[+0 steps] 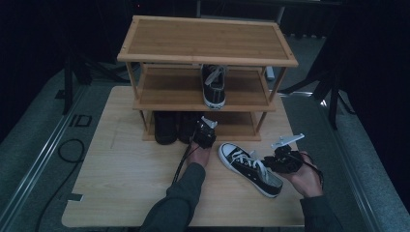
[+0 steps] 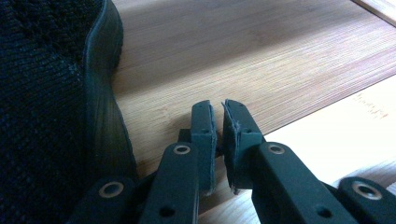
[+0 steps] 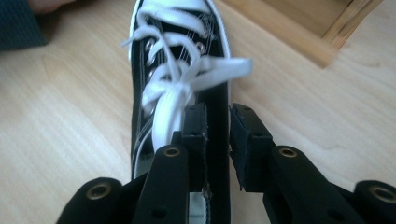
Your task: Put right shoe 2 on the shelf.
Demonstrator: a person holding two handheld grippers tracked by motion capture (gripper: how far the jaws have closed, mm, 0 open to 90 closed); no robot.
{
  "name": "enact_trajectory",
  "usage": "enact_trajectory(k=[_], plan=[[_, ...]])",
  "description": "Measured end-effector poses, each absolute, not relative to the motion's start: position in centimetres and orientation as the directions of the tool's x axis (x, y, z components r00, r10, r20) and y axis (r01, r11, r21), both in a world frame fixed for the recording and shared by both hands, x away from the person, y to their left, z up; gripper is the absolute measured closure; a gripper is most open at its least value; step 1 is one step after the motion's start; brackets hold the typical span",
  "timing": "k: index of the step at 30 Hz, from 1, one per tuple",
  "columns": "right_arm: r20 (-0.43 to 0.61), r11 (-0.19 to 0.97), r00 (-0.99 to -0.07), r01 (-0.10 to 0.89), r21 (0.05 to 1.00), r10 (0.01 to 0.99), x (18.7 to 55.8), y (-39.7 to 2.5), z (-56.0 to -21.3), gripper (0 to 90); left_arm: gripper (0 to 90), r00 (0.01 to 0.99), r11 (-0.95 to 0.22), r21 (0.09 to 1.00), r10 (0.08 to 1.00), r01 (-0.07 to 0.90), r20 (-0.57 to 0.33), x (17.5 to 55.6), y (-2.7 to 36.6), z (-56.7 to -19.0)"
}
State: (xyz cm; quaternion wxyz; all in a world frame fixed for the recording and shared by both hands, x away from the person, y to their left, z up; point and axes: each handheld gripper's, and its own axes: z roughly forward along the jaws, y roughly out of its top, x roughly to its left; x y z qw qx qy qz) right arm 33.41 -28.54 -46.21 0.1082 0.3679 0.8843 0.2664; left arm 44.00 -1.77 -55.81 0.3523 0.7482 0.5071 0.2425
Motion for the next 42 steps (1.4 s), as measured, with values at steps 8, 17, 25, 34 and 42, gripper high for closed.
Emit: enact_trajectory(k=[8,17,25,34,42], plan=[[0.006,0.608,-0.723,0.586,0.536,0.691,32.8,-28.6,-46.6,74.3,82.7,0.366,-0.237,0.774,0.930,0.587,0.007,44.0,-1.8,-55.8],[0.016,0.622,-0.742,0.574,0.533,0.671,32.2,-28.4,-46.5,73.4,82.6,0.367,-0.237,0.774,0.930,0.587,0.007,44.0,-1.8,-55.8],[-0.070,0.663,-0.730,0.570,0.486,0.680,32.3,-27.6,-47.3,67.9,82.5,0.367,-0.237,0.773,0.930,0.588,0.007,44.0,-1.8,-55.8],[-0.057,0.648,-0.733,0.558,0.518,0.677,33.6,-26.3,-48.2,83.2,82.5,0.366,-0.236,0.774,0.930,0.587,0.006,44.0,-1.8,-55.8],[0.023,0.591,-0.718,0.589,0.551,0.695,33.8,-27.1,-48.0,88.4,82.5,0.367,-0.236,0.774,0.930,0.587,0.005,44.0,-1.8,-55.8]])
